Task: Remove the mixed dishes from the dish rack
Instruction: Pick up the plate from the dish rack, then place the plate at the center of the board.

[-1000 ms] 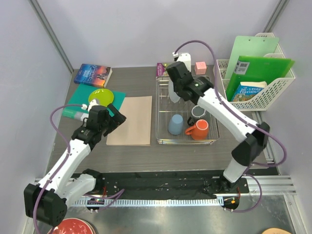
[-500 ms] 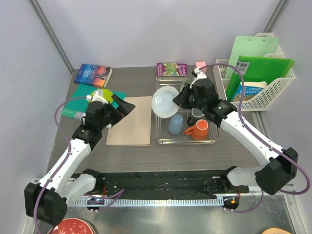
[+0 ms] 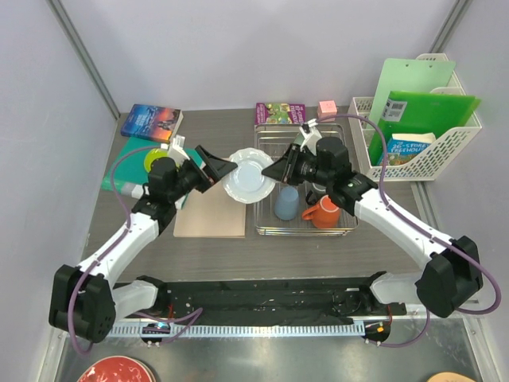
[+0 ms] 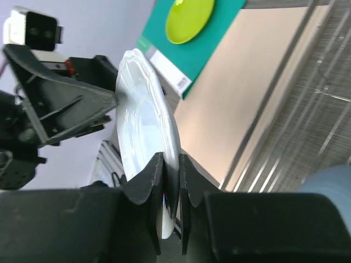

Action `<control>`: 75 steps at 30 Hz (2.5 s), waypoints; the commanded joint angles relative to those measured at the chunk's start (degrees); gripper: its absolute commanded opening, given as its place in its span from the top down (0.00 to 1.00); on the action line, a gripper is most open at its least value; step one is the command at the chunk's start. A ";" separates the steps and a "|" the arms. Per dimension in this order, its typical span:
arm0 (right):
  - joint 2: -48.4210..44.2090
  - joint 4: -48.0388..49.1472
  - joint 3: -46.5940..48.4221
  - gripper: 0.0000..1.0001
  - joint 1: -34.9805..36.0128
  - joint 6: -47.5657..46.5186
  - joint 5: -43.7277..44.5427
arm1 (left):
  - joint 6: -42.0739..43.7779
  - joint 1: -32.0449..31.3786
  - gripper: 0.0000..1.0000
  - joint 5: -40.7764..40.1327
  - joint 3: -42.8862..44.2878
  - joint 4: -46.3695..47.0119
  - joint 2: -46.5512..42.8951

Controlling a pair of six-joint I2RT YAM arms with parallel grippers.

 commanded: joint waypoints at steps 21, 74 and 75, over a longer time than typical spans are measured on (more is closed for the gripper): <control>0.78 11.93 -0.54 0.64 0.00 3.85 -7.33 | -0.70 -1.03 1.00 6.72 -0.77 6.99 0.42; -14.34 -5.32 -12.05 0.03 0.00 -9.97 18.78 | 1.68 11.54 0.51 -16.04 40.02 -33.09 44.72; -14.34 -5.32 -12.05 0.03 0.00 -10.05 18.95 | 1.85 11.54 0.48 -16.40 40.28 -34.24 43.67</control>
